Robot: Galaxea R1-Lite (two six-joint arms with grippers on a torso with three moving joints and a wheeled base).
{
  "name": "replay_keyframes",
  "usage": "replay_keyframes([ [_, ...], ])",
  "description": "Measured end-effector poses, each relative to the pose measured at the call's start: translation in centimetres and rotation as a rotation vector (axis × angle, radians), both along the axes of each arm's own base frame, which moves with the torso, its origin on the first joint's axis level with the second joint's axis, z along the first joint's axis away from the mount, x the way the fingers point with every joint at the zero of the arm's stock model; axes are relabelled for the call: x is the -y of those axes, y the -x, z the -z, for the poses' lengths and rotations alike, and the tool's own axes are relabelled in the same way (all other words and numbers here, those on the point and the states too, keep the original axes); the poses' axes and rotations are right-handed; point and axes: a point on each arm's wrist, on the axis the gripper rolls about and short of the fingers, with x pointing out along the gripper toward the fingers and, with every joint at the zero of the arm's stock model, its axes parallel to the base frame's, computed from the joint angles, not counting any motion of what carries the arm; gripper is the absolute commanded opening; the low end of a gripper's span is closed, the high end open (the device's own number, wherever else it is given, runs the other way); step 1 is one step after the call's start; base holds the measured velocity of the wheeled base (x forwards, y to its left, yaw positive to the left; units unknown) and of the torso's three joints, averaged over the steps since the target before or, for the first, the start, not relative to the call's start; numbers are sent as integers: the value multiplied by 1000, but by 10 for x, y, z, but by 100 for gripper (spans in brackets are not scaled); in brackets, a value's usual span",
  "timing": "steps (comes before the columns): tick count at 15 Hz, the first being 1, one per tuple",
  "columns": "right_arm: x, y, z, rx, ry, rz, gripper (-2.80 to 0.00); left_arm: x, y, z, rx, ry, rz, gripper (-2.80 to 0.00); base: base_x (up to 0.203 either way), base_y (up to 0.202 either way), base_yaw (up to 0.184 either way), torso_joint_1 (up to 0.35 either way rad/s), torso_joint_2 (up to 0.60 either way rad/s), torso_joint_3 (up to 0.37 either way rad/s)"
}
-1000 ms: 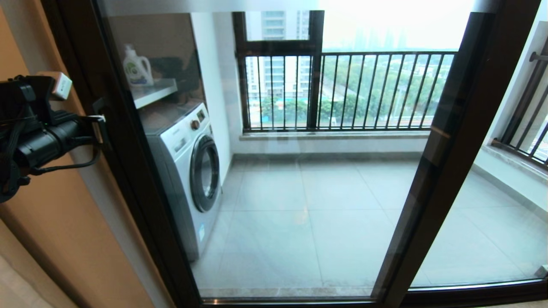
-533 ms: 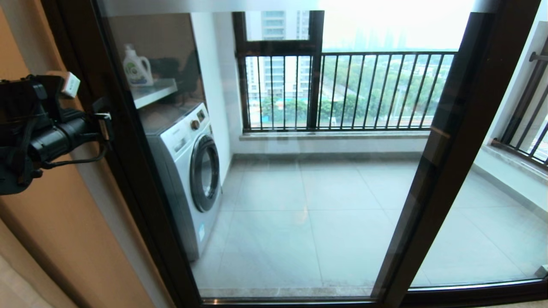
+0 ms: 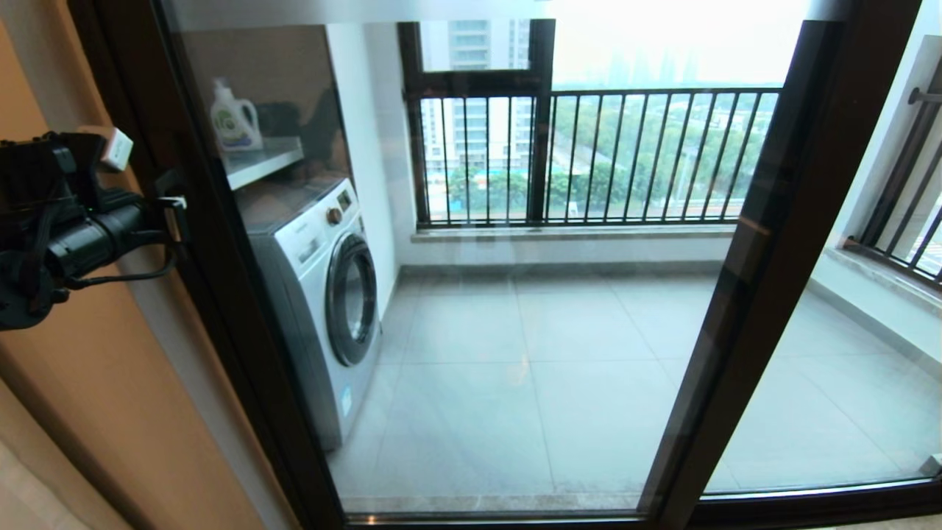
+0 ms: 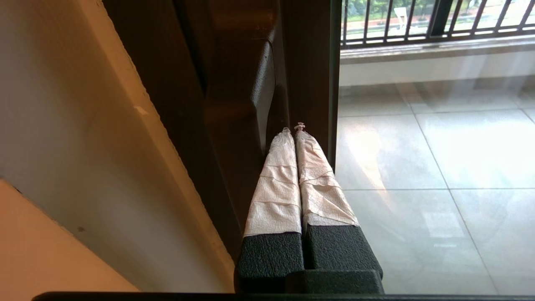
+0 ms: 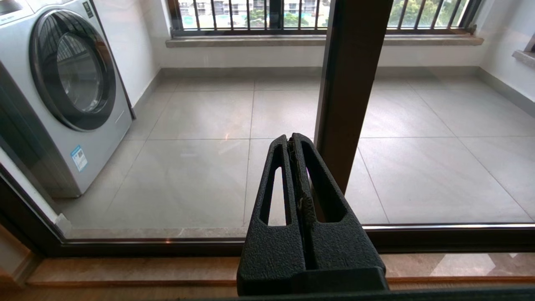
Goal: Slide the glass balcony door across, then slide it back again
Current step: Close the slid door
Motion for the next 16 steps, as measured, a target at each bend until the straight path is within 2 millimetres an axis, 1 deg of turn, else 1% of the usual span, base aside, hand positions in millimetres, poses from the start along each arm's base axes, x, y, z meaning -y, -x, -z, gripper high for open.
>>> replay_keyframes([
  [3, 0, 0, 0, 0, 0, 1, -280, -8, -2, 2, -1, 0, -20, -280, 0, 0, 0, 0, 0, 0],
  [9, 0, 0, 0, 0, 0, 0, -280, -10, -1, 2, 2, 0, -28, -280, 0, 0, 0, 0, 0, 0],
  [10, 0, 0, 0, 0, 0, 0, -280, -6, 1, 0, 6, 1, -13, -280, 0, 0, 0, 0, 0, 0],
  [11, 0, 0, 0, 0, 1, 0, -280, 2, 4, -2, 12, 0, 13, -280, 0, 0, 0, 0, 0, 0],
  [14, 0, 0, 0, 0, 0, 0, -280, 36, 16, -5, 6, 4, 103, -280, 0, 0, 0, 0, 0, 0],
  [15, 0, 0, 0, 0, 0, 1, -280, 45, 19, -7, 10, 4, 130, -280, 0, 0, 0, 0, 0, 0],
  [16, 0, 0, 0, 0, 0, 0, -280, 48, 21, -8, 10, 5, 143, -280, 0, 0, 0, 0, 0, 0],
])
